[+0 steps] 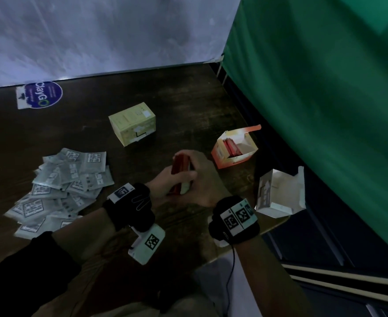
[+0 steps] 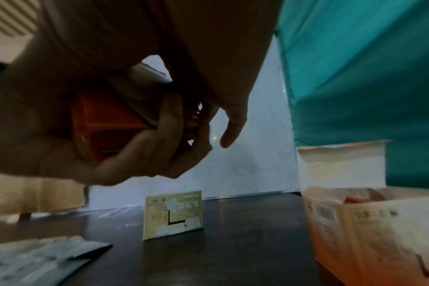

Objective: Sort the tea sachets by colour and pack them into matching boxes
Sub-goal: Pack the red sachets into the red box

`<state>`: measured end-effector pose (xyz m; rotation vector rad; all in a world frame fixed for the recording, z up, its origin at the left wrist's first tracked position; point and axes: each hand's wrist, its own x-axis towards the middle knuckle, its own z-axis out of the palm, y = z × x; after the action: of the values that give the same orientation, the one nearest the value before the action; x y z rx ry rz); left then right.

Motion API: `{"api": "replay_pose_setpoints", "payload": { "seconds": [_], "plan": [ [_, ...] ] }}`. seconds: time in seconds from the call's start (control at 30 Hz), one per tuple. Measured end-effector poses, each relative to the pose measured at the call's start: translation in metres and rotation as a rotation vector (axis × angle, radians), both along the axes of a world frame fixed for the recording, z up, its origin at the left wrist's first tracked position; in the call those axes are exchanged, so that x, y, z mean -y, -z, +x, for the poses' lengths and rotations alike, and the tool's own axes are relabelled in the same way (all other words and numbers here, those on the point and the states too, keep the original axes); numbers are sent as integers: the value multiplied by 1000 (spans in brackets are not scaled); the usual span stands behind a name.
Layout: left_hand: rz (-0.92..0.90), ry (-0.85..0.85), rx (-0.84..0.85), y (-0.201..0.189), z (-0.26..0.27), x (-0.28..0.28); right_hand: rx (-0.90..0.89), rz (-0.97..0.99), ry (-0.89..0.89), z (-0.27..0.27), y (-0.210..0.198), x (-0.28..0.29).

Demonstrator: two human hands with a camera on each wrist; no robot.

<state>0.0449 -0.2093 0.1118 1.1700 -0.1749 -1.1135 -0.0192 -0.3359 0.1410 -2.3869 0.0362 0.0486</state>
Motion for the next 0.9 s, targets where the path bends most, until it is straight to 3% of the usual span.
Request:
{"api": "replay_pose_setpoints", "payload": {
  "seconds": [0.27,0.47,0.53,0.7,0.8,0.9],
  "plan": [
    [70,-62,-228,5,-9,8,-66,3,-3,-9,11,7],
    [87,76,-253,4,-14,18,-60,14,18,-22,21,15],
    [83,30,-263,5,-13,24,-21,-8,89,-27,26,15],
    [-20,-130,-315,2,-5,50,300,-1,308,-36,45,13],
    [-39,-56,-314,-6,-7,70,290,-6,428,-39,49,19],
    [19,-2,-220,-13,-6,95,231,162,581,-35,48,34]
  ]
}}
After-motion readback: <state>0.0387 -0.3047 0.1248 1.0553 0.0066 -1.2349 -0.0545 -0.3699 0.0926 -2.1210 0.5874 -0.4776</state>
